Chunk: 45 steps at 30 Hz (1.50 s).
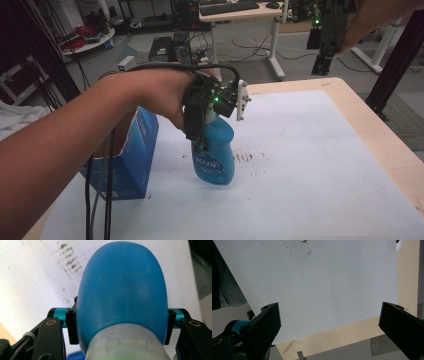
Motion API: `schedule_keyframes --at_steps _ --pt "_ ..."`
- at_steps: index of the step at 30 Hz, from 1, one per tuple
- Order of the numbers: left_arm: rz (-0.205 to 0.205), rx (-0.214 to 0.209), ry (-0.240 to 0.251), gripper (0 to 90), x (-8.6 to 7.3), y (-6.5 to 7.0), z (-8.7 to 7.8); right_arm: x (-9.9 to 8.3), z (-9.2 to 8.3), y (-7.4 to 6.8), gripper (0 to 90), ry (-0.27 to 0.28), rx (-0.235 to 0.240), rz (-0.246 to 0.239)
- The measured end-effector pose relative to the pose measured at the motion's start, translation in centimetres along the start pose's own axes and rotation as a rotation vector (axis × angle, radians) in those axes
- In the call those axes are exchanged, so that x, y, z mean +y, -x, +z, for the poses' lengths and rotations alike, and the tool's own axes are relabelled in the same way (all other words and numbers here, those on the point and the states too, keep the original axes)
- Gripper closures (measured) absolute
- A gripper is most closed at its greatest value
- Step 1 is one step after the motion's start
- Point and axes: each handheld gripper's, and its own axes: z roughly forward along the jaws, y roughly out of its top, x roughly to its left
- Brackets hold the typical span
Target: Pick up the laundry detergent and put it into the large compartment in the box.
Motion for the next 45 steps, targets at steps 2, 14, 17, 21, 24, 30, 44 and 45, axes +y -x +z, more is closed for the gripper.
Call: schedule_keyframes --at_steps 2,14,17,21,24,30,44,45 --pt "-0.022 -0.002 0.009 37.9 -0.3 0.1 -0.8 0.1 0.1 0.0 3.1 0.001 0.001 -0.006" --pt "-0.270 -0.022 0.011 37.9 -2.6 0.8 -6.8 0.5 0.0 -0.1 3.1 0.011 0.002 -0.024" --pt "-0.363 -0.020 0.016 38.0 -3.6 0.8 -8.4 0.5 0.0 -0.2 3.1 0.016 0.000 -0.028" --pt "-0.475 -0.015 0.030 38.0 -4.9 1.0 -10.1 0.7 0.0 -0.4 3.1 0.016 0.000 -0.029" --pt "-0.545 -0.005 0.035 37.9 -6.0 1.0 -11.0 0.9 0.0 -0.4 3.1 0.015 0.000 -0.038" --pt "-0.662 0.004 0.046 37.9 -7.9 1.3 -12.3 1.2 0.1 -0.6 3.1 0.018 0.001 -0.045" --pt "-1.126 0.017 0.096 38.0 -17.2 2.0 -14.4 1.8 0.3 -0.7 3.1 0.019 0.003 -0.046" --pt "-1.155 0.019 0.103 38.0 -17.8 2.1 -14.5 1.8 0.4 -0.6 3.1 0.018 0.002 -0.051"
